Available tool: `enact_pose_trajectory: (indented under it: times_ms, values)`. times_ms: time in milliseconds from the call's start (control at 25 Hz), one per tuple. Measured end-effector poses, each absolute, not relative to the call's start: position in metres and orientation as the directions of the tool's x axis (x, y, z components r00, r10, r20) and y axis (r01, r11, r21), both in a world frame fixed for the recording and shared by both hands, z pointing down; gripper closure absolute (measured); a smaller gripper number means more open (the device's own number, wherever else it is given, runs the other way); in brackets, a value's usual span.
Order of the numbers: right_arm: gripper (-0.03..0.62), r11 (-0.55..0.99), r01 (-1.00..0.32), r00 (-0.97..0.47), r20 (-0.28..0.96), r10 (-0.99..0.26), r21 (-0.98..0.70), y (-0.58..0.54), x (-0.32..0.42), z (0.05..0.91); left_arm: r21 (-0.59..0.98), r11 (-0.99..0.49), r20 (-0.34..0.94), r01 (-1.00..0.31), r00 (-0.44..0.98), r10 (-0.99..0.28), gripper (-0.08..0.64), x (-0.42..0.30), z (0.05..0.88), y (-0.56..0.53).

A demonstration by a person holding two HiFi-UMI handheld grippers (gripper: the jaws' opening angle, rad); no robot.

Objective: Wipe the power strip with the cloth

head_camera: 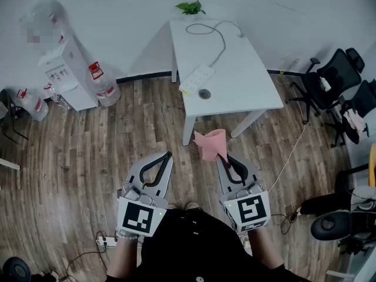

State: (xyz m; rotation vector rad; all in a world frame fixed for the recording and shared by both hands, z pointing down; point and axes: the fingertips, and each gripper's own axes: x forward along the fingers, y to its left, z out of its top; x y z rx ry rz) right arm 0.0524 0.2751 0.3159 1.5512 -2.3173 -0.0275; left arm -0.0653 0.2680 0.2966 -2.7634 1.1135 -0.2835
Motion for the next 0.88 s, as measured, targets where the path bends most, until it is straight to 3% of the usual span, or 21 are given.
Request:
enact_pose_trajectory:
  times_ms: [880]
  values:
    - [0.541, 0.375, -0.908, -0.316, 0.277, -0.907, 0.189, 0.281, 0.046, 0.317, -0.220, -0.715, 0.112, -0.664, 0.711, -0.694, 0.546, -0.079, 0.294, 0.275]
